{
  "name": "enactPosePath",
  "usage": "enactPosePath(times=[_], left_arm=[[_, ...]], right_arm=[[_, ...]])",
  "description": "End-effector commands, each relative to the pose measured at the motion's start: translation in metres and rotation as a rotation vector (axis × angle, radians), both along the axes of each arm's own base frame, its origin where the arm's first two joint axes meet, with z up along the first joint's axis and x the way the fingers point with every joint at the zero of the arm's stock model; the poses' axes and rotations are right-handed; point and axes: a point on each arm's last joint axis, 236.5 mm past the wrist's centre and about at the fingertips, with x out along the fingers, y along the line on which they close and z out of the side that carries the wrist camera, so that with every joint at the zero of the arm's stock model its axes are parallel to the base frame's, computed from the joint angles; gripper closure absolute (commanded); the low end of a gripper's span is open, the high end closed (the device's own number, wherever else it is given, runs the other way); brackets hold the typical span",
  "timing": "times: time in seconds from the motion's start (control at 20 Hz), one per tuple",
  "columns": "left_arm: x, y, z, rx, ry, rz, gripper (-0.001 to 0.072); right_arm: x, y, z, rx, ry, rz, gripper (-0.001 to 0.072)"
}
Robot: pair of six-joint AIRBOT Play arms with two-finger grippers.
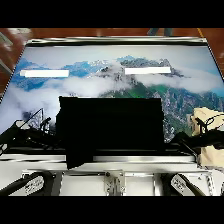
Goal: Fold the shirts.
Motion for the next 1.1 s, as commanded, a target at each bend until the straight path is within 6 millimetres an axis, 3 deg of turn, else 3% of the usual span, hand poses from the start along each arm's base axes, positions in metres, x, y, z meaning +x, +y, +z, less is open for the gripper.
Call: enactPosePath(times=[0.0, 0.2, 0.4, 0.5, 0.55, 0.6, 0.65, 0.75, 0.9, 1.05], left_arm=[[0.009, 0.0, 0.02, -0.017, -0.056, -0.043, 0.0667], [0.011, -0.001, 0.029, -0.03, -0.057, -0.06, 0.0667], [0.024, 0.003, 0.036, -0.015, -0.095, -0.064, 0.0667], [0.033, 0.006, 0.042, -0.003, -0.123, -0.066, 0.0667], [0.039, 0.009, 0.045, 0.01, -0.142, -0.068, 0.0667], [0.046, 0.013, 0.049, 0.024, -0.164, -0.074, 0.0667], [0.056, 0.015, 0.058, 0.031, -0.203, -0.094, 0.0667], [0.083, 0.021, 0.086, 0.051, -0.294, -0.111, 0.0667], [0.137, 0.032, 0.127, 0.086, -0.435, -0.108, 0.0668], [0.185, 0.021, 0.121, 0.012, -0.42, -0.11, 0.0667]], right_arm=[[-0.001, 0.019, -0.024, 0.063, 0.004, -0.056, 0.0042], [0.016, 0.029, -0.036, 0.122, 0.002, -0.127, 0.0069], [0.016, 0.049, -0.058, 0.069, 0.044, -0.023, 0.0073], [0.019, 0.056, -0.062, 0.053, 0.045, -0.005, 0.0314], [0.021, 0.058, -0.059, 0.059, 0.044, 0.003, 0.0514], [0.023, 0.058, -0.053, 0.071, 0.043, 0.017, 0.0646], [0.031, 0.058, -0.044, 0.086, 0.012, 0.053, 0.0649], [0.065, 0.051, -0.014, 0.076, -0.118, 0.096, 0.065], [0.14, 0.023, 0.03, -0.069, -0.324, 0.03, 0.0652], [0.197, 0.032, 0.038, -0.138, -0.411, 0.072, 0.0652]])
